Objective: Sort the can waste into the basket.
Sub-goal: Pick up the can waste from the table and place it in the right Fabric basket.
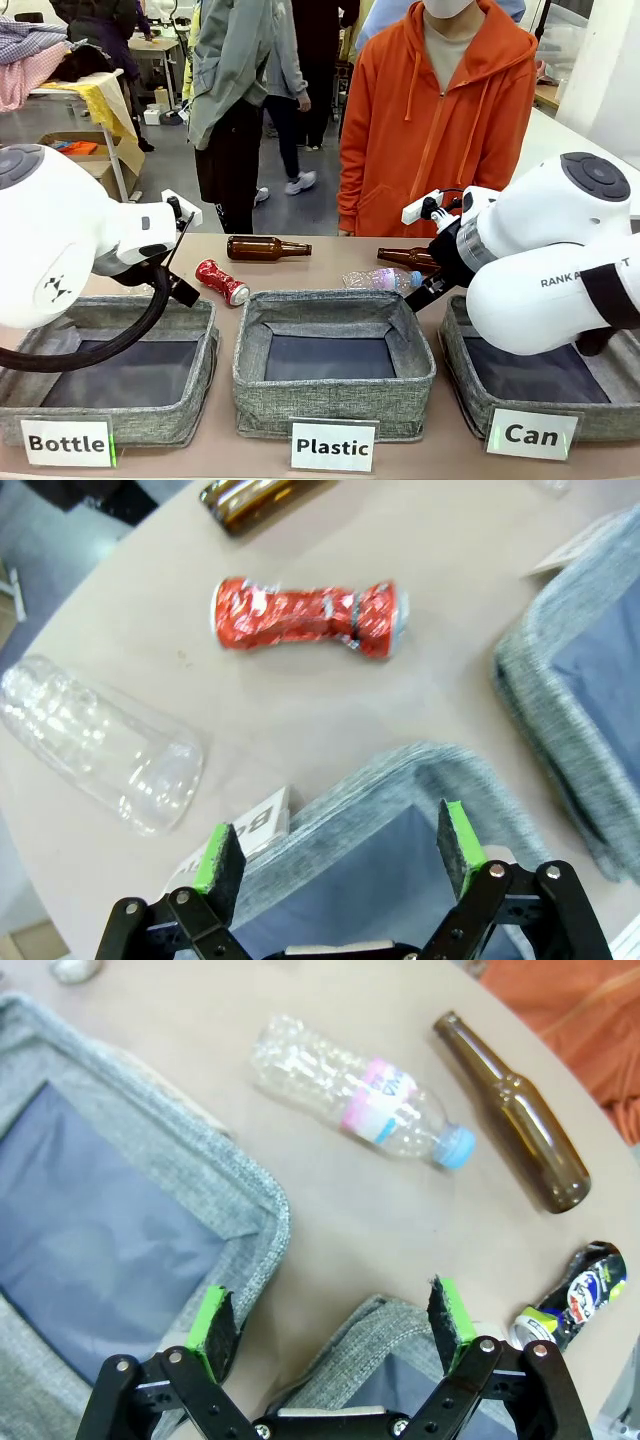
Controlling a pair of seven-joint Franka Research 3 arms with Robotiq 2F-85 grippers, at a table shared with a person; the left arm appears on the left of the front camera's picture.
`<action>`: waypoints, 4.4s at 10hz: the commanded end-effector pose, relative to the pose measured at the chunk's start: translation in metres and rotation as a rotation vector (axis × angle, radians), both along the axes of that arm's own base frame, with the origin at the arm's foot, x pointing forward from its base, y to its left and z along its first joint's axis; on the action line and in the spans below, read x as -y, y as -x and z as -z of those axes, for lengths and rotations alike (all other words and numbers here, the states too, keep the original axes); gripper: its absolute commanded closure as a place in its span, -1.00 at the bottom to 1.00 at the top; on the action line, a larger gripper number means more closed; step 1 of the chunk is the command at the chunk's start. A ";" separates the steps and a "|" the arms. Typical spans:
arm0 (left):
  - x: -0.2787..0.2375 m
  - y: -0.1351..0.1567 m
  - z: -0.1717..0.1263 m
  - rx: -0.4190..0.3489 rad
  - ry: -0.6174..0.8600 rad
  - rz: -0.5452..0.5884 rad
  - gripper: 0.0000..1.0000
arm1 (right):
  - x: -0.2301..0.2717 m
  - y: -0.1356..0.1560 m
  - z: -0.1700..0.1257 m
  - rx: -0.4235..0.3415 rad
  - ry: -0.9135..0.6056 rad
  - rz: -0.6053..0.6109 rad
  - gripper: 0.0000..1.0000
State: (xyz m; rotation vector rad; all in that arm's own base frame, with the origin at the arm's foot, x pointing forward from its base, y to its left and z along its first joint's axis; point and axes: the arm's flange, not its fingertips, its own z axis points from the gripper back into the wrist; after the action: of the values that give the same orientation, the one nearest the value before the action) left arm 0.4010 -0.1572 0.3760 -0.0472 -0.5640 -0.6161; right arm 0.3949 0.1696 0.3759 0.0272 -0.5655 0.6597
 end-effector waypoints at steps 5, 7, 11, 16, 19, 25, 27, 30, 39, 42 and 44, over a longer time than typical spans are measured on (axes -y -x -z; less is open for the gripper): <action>-0.019 0.096 -0.125 -0.176 0.448 0.268 -1.00 | 0.030 0.067 -0.149 -0.252 -0.429 0.129 -1.00; -0.089 0.113 -0.123 -0.210 0.521 0.231 -1.00 | 0.099 0.086 -0.165 -0.274 -0.636 0.172 -1.00; -0.287 0.152 -0.083 -0.043 1.035 -0.141 -1.00 | 0.270 0.136 -0.128 -0.159 -1.155 0.552 -1.00; -0.416 0.177 -0.078 0.052 1.250 -0.409 -1.00 | 0.305 0.149 -0.107 -0.148 -1.194 0.757 -1.00; -0.416 0.177 -0.078 0.052 1.250 -0.409 -1.00 | 0.377 0.133 -0.162 -0.125 -1.253 0.763 -1.00; -0.360 0.143 -0.119 0.031 0.992 -0.287 -1.00 | 0.377 0.133 -0.162 -0.125 -1.253 0.763 -1.00; -0.284 0.092 -0.156 -0.020 0.790 -0.092 -1.00 | 0.377 0.133 -0.162 -0.125 -1.253 0.763 -1.00; -0.163 0.031 -0.158 -0.110 0.547 0.228 -1.00 | 0.377 0.133 -0.162 -0.125 -1.253 0.763 -1.00; -0.056 -0.048 -0.111 -0.167 0.183 0.030 -1.00 | 0.377 0.133 -0.162 -0.125 -1.253 0.763 -1.00; -0.013 -0.092 -0.093 -0.098 0.051 0.235 -1.00 | 0.377 0.133 -0.162 -0.125 -1.253 0.763 -1.00; 0.009 -0.118 -0.071 -0.082 -0.080 0.437 -1.00 | 0.377 0.133 -0.162 -0.125 -1.253 0.763 -1.00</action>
State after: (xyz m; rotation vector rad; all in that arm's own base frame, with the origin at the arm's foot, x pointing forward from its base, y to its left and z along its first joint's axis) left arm 0.5028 -0.1702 0.4516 -0.1707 -0.4508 -0.9248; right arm 0.2600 -0.2048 0.5384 0.9609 -0.7035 -0.5321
